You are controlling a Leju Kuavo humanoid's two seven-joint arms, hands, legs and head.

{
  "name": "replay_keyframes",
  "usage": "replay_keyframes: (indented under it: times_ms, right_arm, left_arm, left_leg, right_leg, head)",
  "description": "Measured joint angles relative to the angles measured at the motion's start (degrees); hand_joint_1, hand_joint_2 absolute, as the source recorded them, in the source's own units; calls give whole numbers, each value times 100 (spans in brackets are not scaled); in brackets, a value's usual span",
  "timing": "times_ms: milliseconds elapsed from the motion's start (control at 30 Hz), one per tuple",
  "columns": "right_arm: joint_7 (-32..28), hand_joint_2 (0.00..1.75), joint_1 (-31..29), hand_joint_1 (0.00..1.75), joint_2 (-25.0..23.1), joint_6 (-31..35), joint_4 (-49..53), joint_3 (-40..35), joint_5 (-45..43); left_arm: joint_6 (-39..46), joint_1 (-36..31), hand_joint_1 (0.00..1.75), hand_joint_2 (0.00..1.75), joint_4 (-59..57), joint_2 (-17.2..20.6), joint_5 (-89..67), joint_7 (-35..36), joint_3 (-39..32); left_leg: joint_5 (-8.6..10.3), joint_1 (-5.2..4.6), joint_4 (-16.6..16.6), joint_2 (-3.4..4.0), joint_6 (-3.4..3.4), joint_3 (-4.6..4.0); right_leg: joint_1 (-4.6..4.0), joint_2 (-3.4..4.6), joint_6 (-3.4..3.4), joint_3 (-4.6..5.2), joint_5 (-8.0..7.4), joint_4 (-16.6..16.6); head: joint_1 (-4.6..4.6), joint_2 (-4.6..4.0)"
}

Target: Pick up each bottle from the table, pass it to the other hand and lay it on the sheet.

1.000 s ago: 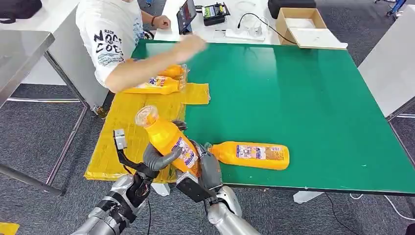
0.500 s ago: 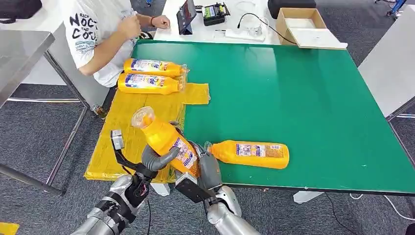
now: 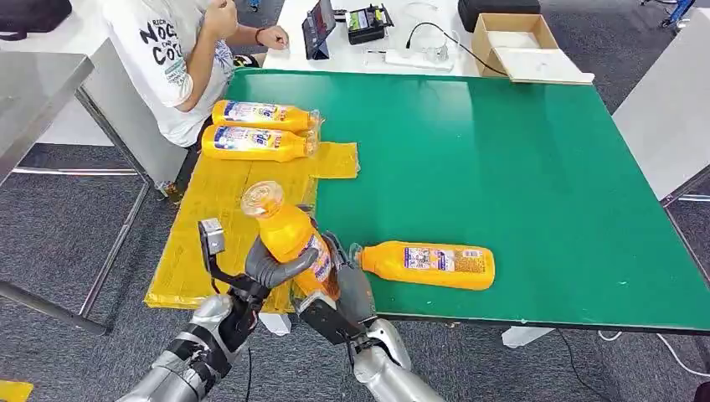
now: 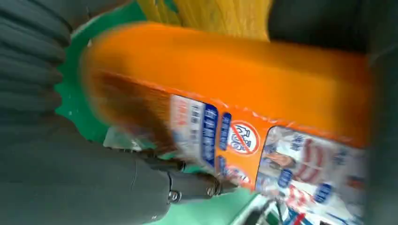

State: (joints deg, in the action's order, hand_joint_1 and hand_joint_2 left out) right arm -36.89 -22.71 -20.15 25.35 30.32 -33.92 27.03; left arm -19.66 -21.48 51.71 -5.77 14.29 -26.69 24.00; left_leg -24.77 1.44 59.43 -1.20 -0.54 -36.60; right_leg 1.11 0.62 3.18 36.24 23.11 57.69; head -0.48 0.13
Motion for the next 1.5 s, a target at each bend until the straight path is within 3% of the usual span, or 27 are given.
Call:
replay_keyframes:
  times_ms: [267,567,767,867,1033,1333,1500]
  right_arm:
    - [90,0,212,0,264,-655,1517,367,-643]
    - [11,0,522,0,479,-758,2890,601,-968]
    - [-256,0,790,0,503,-23,3735,745,-1239]
    - [-251,0,864,0,503,175,4108,771,-1272]
    - [-234,0,906,0,509,208,4485,793,-1296]
    - [-234,0,941,0,522,210,4769,813,-1355]
    - [-278,0,957,0,535,212,4800,817,-1427]
  left_arm:
    - [3161,-679,175,175,166,-2,-2378,-441,-866]
    - [4541,-1092,175,175,118,-18,-3387,-662,-1704]
    - [5475,-1357,175,175,-425,67,-5071,-259,-1810]
    - [5507,-1516,175,175,-871,144,-5844,71,-1758]
    - [4584,-1854,175,175,-1837,365,-7293,803,-1328]
    - [3934,-2064,175,175,-2703,588,-7699,1014,-855]
    - [3164,-2125,175,175,-2920,669,-7863,1039,-682]
  left_leg:
    - [4,1,1,1,-2,3]
    - [2,0,1,1,-2,1]
    - [3,0,1,1,-2,1]
    - [3,0,1,2,-2,3]
    - [3,0,1,4,-2,3]
    - [3,0,1,5,-2,1]
    - [3,0,1,5,-2,1]
  right_leg:
    - [-1,1,0,0,-4,3]
    - [0,1,1,1,-3,2]
    - [0,1,0,0,-3,2]
    - [0,3,0,1,-3,2]
    - [0,3,0,1,-3,3]
    - [0,4,0,2,-3,3]
    - [0,4,0,1,-3,3]
  head:
    - [-2,0]
    - [0,0]
    - [-2,0]
    - [-2,0]
    - [-2,0]
    - [0,0]
    - [-2,0]
